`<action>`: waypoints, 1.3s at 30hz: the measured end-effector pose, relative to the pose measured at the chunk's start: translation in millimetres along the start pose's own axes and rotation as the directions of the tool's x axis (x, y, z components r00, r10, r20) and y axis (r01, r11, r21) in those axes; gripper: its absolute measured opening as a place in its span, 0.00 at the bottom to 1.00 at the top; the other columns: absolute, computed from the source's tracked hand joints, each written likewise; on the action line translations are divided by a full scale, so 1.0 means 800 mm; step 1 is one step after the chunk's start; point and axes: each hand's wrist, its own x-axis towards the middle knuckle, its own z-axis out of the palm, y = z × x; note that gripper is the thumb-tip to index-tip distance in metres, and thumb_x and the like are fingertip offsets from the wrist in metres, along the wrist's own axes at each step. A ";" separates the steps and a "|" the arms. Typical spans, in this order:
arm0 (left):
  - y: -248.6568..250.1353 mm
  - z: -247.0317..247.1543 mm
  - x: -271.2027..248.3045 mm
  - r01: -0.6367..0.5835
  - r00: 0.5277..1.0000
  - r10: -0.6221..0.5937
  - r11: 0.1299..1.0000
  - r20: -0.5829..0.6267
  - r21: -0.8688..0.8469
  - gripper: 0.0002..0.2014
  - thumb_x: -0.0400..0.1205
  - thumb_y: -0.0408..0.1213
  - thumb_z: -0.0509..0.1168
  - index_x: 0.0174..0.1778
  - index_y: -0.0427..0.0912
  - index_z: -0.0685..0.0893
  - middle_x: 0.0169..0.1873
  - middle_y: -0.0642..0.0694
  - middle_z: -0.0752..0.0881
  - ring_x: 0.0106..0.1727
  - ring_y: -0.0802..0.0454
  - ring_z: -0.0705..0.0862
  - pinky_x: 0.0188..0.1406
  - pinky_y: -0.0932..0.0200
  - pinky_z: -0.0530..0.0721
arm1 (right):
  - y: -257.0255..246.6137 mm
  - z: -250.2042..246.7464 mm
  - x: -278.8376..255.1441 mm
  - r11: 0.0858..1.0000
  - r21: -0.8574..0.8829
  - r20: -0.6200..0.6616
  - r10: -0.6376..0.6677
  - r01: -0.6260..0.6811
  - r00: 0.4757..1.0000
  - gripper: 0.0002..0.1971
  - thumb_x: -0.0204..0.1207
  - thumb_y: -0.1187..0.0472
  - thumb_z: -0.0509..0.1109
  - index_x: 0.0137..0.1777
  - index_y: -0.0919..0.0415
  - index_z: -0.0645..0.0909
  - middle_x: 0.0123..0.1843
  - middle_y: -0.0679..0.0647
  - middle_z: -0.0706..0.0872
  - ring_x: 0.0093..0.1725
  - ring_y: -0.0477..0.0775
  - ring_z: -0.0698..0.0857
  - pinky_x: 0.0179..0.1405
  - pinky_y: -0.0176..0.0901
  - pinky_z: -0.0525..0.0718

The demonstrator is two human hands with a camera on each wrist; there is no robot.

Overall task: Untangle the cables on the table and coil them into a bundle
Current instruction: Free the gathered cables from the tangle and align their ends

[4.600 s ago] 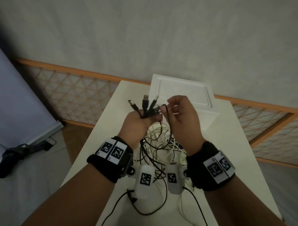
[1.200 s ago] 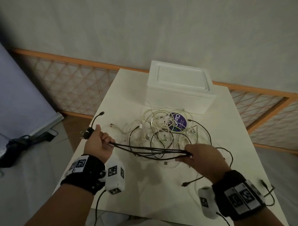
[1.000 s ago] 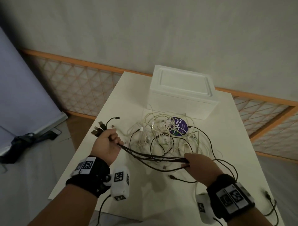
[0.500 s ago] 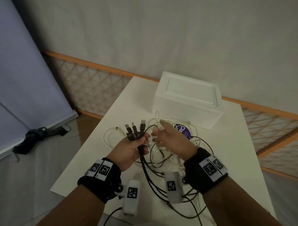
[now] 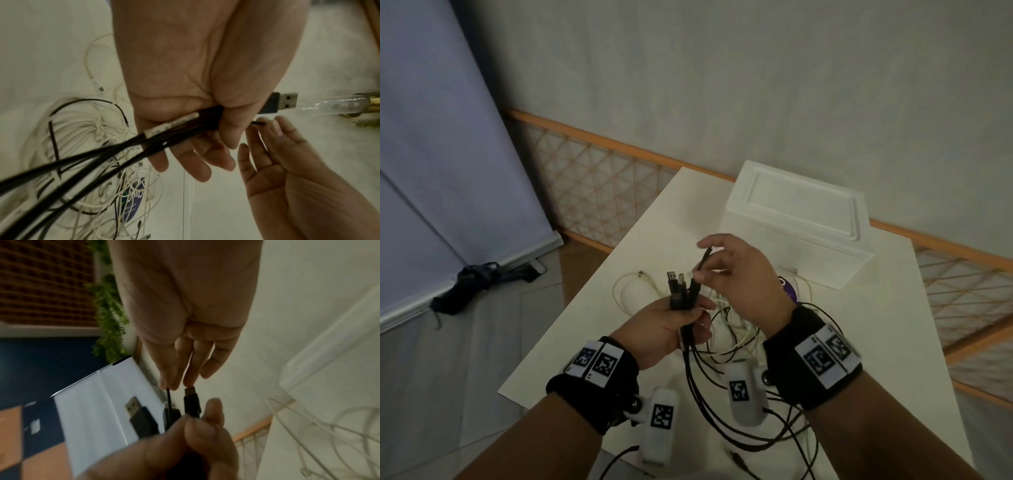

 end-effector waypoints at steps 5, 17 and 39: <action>0.007 0.008 0.007 -0.068 0.998 0.068 0.998 -0.011 0.006 0.07 0.85 0.27 0.58 0.44 0.36 0.80 0.31 0.43 0.78 0.34 0.50 0.79 0.42 0.55 0.84 | -0.004 0.015 -0.005 0.825 -0.491 0.148 -0.236 0.278 0.960 0.17 0.76 0.67 0.70 0.63 0.54 0.84 0.64 0.49 0.85 0.65 0.50 0.80 0.68 0.37 0.73; 0.016 0.014 0.014 -0.167 0.985 0.156 0.971 -0.080 -0.169 0.14 0.78 0.40 0.67 0.27 0.39 0.78 0.26 0.43 0.69 0.30 0.49 0.72 0.37 0.56 0.77 | 0.032 0.021 -0.016 0.935 -0.355 0.283 0.127 -0.019 0.951 0.47 0.72 0.26 0.54 0.84 0.49 0.42 0.67 0.56 0.83 0.65 0.51 0.82 0.67 0.49 0.78; 0.033 0.008 0.015 -0.206 0.974 0.180 0.459 0.137 0.864 0.12 0.79 0.41 0.71 0.58 0.48 0.87 0.53 0.55 0.88 0.55 0.61 0.83 0.52 0.79 0.74 | 0.065 0.010 -0.063 0.439 -0.898 0.093 0.230 -0.018 0.969 0.09 0.80 0.54 0.60 0.48 0.57 0.78 0.45 0.52 0.85 0.44 0.58 0.84 0.39 0.48 0.81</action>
